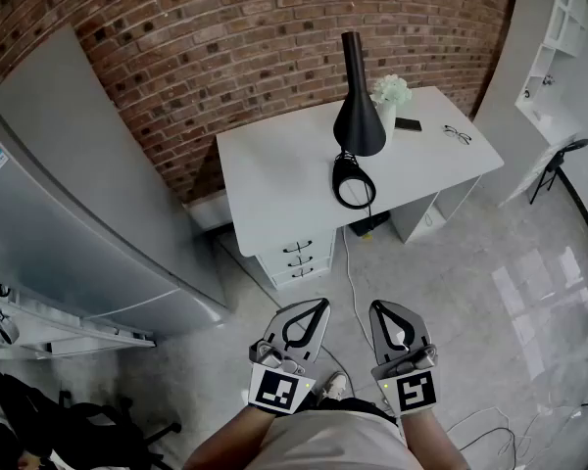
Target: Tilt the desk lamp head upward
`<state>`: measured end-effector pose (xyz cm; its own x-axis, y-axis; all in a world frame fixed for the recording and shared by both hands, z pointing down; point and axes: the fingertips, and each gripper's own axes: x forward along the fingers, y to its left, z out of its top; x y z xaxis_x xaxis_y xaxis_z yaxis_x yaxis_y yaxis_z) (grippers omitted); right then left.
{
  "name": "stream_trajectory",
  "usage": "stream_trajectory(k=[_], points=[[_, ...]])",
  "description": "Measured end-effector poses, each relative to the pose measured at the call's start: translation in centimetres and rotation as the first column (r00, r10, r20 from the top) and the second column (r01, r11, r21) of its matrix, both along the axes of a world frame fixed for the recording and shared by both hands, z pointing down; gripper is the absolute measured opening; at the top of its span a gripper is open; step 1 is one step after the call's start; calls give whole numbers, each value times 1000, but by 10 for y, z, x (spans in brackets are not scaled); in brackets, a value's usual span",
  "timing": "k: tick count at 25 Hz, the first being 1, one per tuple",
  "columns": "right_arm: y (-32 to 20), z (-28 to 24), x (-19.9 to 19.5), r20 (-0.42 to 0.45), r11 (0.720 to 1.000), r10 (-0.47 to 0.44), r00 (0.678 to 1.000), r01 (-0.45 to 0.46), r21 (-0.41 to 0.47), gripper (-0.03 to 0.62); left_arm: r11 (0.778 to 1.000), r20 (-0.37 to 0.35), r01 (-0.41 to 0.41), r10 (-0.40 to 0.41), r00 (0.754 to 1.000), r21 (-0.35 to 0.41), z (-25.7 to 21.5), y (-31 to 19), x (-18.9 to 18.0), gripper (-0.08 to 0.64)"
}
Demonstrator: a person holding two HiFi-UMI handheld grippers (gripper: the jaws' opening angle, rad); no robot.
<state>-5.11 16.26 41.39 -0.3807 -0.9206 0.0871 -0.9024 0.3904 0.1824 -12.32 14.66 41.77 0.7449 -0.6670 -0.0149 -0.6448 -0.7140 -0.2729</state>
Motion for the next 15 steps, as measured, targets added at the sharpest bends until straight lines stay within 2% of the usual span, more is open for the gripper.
stream_trajectory(k=[9,15], points=[[-7,0,-2,-6,1000,8,1000,-8,-3,17,1000,-8,-23,23,1000,-11,1,-12,3,6],[-12,0,1,20,999,35,999,-35,-4,17,999,-25,-34,34,999,-18,3,-19,1,6]])
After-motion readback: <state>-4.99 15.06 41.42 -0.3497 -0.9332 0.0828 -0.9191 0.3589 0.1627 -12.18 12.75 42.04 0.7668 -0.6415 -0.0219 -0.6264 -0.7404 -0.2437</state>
